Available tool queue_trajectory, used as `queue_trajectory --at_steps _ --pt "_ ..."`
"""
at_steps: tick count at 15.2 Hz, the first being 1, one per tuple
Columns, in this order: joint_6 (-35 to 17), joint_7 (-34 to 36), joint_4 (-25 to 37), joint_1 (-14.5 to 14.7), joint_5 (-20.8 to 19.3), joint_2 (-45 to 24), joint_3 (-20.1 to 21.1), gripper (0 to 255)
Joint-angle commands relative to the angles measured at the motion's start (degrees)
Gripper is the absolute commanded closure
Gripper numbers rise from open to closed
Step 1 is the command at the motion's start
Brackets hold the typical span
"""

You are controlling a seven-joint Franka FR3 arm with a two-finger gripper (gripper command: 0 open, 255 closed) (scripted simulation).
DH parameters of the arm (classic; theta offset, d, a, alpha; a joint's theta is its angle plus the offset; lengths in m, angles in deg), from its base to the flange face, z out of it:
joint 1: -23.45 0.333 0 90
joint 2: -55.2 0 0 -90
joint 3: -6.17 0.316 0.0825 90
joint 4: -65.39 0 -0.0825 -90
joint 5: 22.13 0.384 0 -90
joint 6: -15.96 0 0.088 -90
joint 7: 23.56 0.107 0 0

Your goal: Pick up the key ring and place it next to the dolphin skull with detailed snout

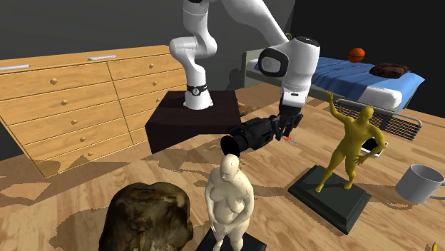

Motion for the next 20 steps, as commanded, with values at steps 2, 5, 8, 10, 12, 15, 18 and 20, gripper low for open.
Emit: queue_trajectory --at_steps 2,5,8,10,12,15,18,20 --pt "1.8 -0.5 0.2 -0.3 0.7 1.6 0.4 255" --pt "3.5 -0.9 0.5 -0.6 1.4 3.2 0.8 255" --pt "5.4 -1.4 0.9 -0.9 2.1 4.7 1.2 255" --pt "6.6 -1.7 1.2 -1.0 2.6 5.7 1.4 255" --pt "7.9 -1.9 1.6 -1.2 3.0 6.6 1.6 255" --pt "9.8 -2.3 2.2 -1.4 3.6 7.9 1.9 255" --pt "11.7 -2.7 3.0 -1.5 4.2 9.2 2.1 255" --pt "13.0 -3.0 3.6 -1.6 4.6 10.0 2.2 255"
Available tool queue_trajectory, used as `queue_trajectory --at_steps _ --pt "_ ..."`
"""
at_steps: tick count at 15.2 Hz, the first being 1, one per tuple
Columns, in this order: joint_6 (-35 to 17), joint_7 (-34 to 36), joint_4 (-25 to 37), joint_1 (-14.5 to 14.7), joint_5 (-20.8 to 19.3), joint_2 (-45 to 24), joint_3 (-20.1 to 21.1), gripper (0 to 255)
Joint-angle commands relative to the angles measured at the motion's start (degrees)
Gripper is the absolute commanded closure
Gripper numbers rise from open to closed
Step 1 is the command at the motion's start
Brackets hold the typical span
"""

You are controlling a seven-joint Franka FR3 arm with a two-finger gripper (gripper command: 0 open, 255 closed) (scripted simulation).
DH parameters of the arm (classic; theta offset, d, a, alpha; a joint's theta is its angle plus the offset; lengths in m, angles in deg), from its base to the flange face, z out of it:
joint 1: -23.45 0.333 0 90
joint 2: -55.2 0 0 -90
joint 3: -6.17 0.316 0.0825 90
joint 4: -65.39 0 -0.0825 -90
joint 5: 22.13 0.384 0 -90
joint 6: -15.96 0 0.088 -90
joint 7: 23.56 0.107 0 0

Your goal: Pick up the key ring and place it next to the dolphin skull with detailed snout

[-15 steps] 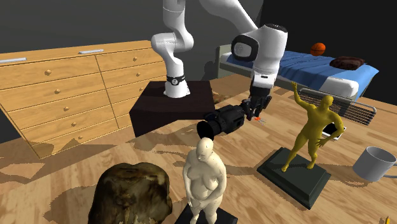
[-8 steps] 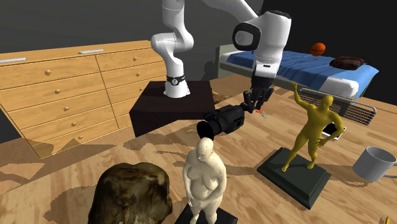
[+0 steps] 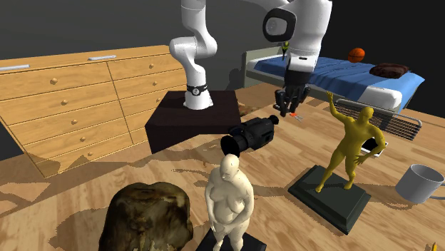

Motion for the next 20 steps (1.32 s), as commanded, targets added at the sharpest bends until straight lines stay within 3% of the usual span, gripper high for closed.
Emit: queue_trajectory --at_steps 1,5,13,20 --pt "1.3 -0.2 0.4 -0.1 0.4 0.9 0.1 255" --pt "3.3 -0.6 1.5 -0.2 0.9 2.0 0.3 255" --pt "4.0 -10.6 3.9 -6.4 1.0 0.5 -3.4 255" --pt "5.8 -18.7 9.6 -11.3 0.7 -3.3 -6.5 255"
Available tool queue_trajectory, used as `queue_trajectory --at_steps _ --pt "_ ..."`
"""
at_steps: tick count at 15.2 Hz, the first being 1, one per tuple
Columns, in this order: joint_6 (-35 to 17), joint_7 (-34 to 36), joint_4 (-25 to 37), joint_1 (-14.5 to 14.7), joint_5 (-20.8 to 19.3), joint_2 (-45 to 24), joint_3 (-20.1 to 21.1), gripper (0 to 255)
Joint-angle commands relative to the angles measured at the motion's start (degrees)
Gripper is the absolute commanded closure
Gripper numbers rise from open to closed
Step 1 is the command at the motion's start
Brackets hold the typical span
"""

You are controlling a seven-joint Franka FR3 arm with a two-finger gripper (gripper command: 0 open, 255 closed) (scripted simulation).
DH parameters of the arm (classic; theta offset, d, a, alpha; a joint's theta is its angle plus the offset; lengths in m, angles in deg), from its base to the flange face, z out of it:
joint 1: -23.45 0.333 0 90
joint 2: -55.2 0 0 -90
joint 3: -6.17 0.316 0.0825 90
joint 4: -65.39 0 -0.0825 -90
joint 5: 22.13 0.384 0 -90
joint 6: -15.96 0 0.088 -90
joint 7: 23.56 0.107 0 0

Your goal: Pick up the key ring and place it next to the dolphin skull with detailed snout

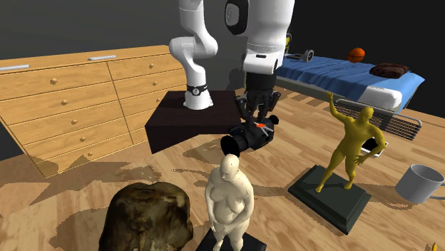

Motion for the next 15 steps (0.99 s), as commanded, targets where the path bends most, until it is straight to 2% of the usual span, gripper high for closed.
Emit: queue_trajectory --at_steps 1,7,8,15 --pt "0.7 -2.2 2.4 -1.3 -0.2 -1.7 -0.8 255" --pt "3.5 -8.6 10.8 -5.1 -0.5 -7.1 -3.0 255" --pt "4.7 -10.6 14.2 -6.2 -0.6 -9.2 -3.7 255" --pt "0.3 -10.2 11.7 -6.1 -1.0 -11.2 -3.9 255"
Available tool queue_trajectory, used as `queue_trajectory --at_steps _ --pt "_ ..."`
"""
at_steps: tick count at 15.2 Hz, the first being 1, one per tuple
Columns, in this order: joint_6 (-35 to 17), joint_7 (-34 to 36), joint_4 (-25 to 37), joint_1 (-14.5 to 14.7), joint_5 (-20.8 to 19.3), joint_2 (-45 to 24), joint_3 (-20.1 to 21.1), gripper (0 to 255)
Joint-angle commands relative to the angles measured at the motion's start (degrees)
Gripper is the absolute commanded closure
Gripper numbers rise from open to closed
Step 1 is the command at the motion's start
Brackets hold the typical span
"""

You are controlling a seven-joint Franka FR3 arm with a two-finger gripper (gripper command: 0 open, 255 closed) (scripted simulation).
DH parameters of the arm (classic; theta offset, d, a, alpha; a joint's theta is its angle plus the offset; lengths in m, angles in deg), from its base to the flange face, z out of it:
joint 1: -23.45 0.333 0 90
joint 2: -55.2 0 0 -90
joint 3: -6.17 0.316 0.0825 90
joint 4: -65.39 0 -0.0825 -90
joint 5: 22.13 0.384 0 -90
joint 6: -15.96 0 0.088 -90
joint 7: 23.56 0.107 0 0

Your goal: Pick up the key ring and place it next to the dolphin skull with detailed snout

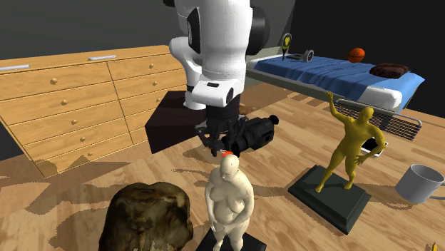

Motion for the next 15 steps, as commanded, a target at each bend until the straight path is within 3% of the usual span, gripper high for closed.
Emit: queue_trajectory --at_steps 1,15 --pt "-1.2 0.1 -0.5 0.1 -0.1 -0.7 -0.1 255" --pt "-9.2 0.9 -3.1 0.4 -1.3 -6.2 -0.8 255"
